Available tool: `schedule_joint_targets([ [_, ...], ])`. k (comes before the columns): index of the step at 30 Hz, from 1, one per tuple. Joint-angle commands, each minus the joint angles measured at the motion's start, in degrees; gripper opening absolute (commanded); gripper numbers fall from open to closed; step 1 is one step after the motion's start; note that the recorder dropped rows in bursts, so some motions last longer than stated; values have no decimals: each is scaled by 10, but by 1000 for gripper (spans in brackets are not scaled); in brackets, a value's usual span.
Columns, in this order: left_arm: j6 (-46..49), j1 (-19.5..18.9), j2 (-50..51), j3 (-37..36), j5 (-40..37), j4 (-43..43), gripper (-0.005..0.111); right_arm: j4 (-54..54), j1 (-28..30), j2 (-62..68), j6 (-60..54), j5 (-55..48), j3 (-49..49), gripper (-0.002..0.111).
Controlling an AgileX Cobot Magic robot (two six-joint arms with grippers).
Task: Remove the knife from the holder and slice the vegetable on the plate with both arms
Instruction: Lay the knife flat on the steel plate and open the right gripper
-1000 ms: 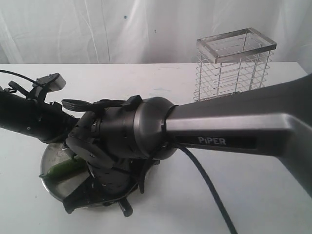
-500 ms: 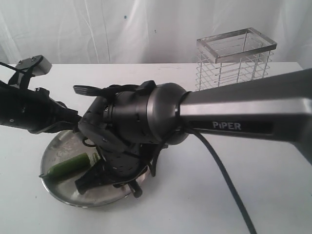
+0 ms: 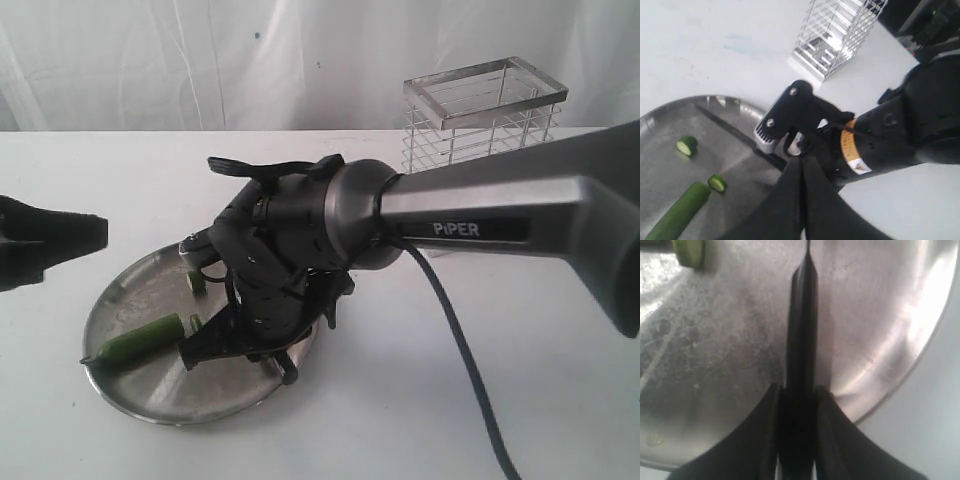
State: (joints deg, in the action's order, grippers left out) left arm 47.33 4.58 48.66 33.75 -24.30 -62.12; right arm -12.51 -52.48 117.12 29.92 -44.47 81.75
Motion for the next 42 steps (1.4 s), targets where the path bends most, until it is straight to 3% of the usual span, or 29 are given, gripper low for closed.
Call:
schedule_joint_targets([
  [1, -29, 0, -100, -12, -19, -12, 0, 0, 11, 11, -16, 26, 4, 0],
  [8, -107, 0, -195, -12, -58, 55, 0, 5, 19, 31, -42, 55, 4, 0],
  [10, -117, 0, -214, -12, -68, 65, 0, 23, 19, 31, -48, 69, 4, 9],
  [13, -141, 1, -242, -13, -86, 97, 0, 41, 19, 30, -64, 81, 4, 38],
  [16, -199, 1, -260, -13, -88, 156, 0, 39, 16, 6, -64, 129, -1, 48],
  [22, -233, 1, -320, -13, -106, 177, 0, 35, 13, -111, -12, 226, -62, 40],
  [24, -263, 2, -350, -27, -110, 187, 0, 10, 2, -172, -2, 280, -113, 30],
  [28, -310, 8, -422, -90, -114, 214, 0, -1, -36, -322, 18, 415, -240, 0],
  [32, -310, 8, -451, -107, -151, 219, 0, 0, -66, -431, 18, 524, -355, 0],
  [36, -309, 8, -453, -107, -206, 217, 0, 3, -71, -497, 22, 487, -385, 0],
  [42, -309, 8, -453, -107, -207, 217, 0, 3, -71, -513, 22, 473, -385, 0],
])
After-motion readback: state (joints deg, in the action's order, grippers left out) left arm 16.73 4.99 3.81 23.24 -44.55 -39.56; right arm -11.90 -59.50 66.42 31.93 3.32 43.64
